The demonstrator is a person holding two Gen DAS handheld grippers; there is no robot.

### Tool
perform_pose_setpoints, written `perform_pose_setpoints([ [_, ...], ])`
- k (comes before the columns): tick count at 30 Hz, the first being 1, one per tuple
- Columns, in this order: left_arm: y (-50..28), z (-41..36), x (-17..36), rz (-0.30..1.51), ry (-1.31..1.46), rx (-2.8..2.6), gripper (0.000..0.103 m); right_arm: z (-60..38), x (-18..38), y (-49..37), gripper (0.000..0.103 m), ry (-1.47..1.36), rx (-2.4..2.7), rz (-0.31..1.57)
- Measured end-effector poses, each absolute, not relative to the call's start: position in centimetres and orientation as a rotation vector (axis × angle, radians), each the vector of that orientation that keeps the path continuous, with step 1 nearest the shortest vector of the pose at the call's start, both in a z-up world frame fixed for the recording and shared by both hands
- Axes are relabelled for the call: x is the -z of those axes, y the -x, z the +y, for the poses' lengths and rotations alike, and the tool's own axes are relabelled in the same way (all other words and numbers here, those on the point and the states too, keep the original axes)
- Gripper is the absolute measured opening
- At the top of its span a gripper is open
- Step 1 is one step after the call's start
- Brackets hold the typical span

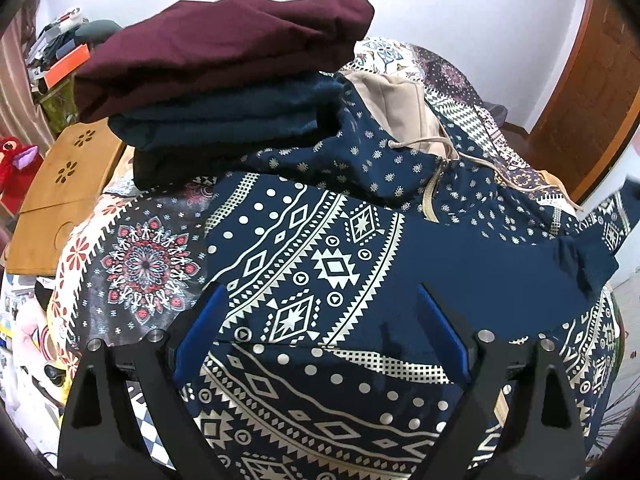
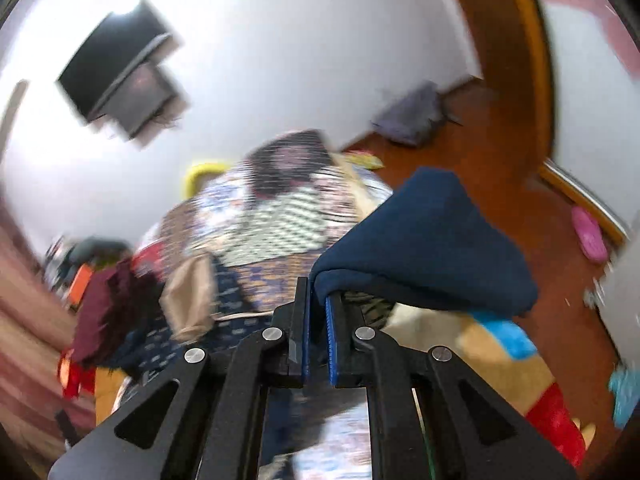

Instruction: Fold large clothes

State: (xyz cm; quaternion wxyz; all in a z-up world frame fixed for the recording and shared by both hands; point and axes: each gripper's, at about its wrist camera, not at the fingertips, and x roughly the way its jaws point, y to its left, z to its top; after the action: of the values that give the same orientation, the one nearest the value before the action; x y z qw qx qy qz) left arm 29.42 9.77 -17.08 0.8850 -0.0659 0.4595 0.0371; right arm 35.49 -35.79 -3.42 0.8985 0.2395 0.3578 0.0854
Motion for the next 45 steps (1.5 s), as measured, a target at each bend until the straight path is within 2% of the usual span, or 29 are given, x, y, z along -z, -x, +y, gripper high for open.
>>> perform_pose_setpoints([
  [5, -28.5, 10.4, 17.3, 0.960, 0.132, -0.077, 0.094, -29.6, 2.2, -34.1, 0.006, -0.351, -0.315, 0.726],
  [14, -27.1, 11.5, 18.2, 0.981, 0.144, -0.092, 0.094, -20.8, 8.8, -33.5, 0.006, -0.205, -0.471, 0.970],
  [18, -26.9, 11.4, 18.7, 0.998, 0.153, -0.093, 0.094, -20.2, 10.4, -32.8, 0.009, -0.154, -0.444, 1.042],
  [21, -26.9, 11.2, 18.9, 1.006, 0.150, -0.089, 0.094, -21.0, 9.5, -31.7, 0.011, -0.163, -0.442, 1.028],
  [22, -26.9, 11.0, 19.0, 1.009, 0.146, -0.087, 0.094, -21.3, 9.2, -31.6, 0.014, -0.171, -0.447, 1.019],
  [24, -27.1, 10.7, 19.1, 1.013, 0.134, -0.086, 0.094, -22.6, 8.1, -31.3, 0.032, -0.206, -0.448, 0.990],
  [27, -27.3, 10.1, 19.1, 1.010, 0.129, -0.078, 0.094, -24.0, 6.7, -31.2, 0.052, -0.256, -0.386, 0.920],
  [32, -27.8, 9.1, 19.2, 1.011, 0.128, -0.056, 0.094, -29.4, 7.0, -32.7, 0.054, -0.447, -0.283, 0.909],
  [37, -28.2, 8.3, 19.4, 1.017, 0.106, -0.039, 0.094, -35.0, 10.6, -34.0, 0.054, -0.670, -0.163, 0.966],
  [45, -28.9, 8.4, 19.9, 1.035, 0.122, -0.048, 0.094, -37.1, 17.0, -36.3, 0.054, -0.838, -0.101, 1.102],
])
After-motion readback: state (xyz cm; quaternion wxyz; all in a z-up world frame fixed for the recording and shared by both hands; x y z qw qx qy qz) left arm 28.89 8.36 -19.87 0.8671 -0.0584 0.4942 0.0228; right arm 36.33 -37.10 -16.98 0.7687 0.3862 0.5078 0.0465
